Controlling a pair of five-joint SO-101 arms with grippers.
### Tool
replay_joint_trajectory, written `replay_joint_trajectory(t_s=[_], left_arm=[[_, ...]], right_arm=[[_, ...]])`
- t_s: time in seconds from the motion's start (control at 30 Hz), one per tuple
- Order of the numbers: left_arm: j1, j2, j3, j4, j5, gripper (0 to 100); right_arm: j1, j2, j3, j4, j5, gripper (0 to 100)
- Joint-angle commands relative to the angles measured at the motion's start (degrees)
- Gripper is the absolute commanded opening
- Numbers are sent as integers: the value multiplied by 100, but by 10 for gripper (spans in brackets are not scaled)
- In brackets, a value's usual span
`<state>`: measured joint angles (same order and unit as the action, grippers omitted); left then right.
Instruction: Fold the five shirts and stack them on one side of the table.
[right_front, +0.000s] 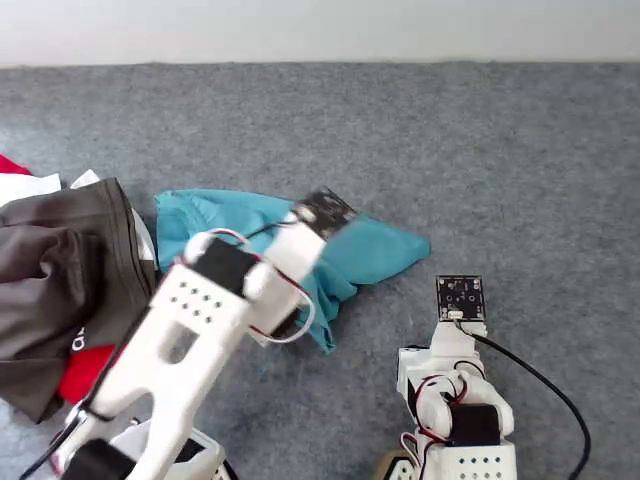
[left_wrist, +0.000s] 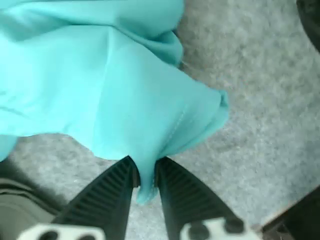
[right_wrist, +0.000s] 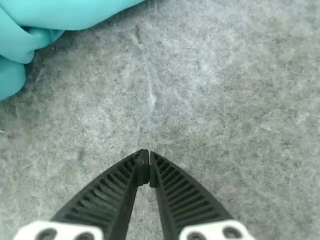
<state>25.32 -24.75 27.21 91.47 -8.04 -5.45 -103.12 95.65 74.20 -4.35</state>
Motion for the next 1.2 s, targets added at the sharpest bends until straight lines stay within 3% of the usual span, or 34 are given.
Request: replay_joint_trajectory(t_s=[0.0,0.17,0.33,0.7,0.8,0.9,1.17], left_arm=[[-404,-475,-330,114,-281,14],[-1196,-730,-1059,888,-580,14],[-2242,-985,-1569,905,-668,14],[-3868,-1108,-1648,905,-677,14],[-4132,-1407,-1648,905,-695,14],[-4308,-1767,-1622,905,-695,14],[-4712,-2084,-1604,914,-703,14]], right_arm=[[-4,-22,79,40,44,9],[-40,-22,79,40,44,9],[-40,-22,79,40,44,9],[-286,-22,79,-180,308,9],[-286,-22,70,-875,774,9],[-321,31,9,-1376,633,9],[-1270,48,-598,-1349,290,8]])
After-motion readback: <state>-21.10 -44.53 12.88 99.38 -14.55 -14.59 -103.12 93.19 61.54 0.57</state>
